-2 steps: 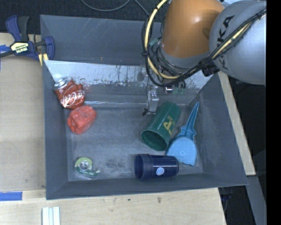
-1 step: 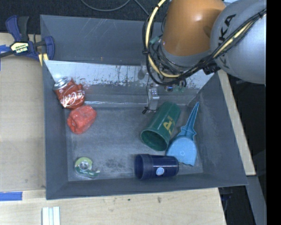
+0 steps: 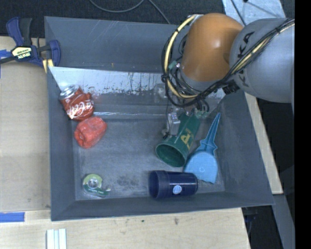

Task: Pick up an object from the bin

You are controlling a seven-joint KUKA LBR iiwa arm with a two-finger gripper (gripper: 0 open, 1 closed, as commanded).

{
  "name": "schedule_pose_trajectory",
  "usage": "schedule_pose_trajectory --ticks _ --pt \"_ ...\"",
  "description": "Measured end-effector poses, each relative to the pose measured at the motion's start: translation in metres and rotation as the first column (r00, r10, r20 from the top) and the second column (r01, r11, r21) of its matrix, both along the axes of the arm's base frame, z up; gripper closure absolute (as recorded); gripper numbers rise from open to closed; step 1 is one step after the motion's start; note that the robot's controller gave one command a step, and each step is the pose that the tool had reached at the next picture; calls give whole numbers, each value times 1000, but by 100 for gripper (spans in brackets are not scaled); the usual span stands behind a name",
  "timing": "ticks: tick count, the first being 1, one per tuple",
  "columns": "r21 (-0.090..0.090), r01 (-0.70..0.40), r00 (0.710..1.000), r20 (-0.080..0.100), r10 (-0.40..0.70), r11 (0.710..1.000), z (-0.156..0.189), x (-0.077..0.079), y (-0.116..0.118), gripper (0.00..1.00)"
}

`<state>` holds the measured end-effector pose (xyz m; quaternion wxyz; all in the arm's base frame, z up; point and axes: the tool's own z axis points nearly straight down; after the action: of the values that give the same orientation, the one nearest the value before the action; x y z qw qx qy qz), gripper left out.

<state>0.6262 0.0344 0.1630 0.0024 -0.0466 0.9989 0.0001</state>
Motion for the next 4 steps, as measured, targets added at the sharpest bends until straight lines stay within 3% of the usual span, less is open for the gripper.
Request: schedule_pose_trajectory --ticks 1,2,3,4 --pt "0 -26 1000 -1 26 1000 -4 -5 -46 0" --pt "-2 -318 948 1 318 948 -14 -5 -55 0" --pt "-13 -399 917 11 399 917 -76 -65 -104 0" --pt "-18 -493 869 35 493 870 -84 -90 -107 100"
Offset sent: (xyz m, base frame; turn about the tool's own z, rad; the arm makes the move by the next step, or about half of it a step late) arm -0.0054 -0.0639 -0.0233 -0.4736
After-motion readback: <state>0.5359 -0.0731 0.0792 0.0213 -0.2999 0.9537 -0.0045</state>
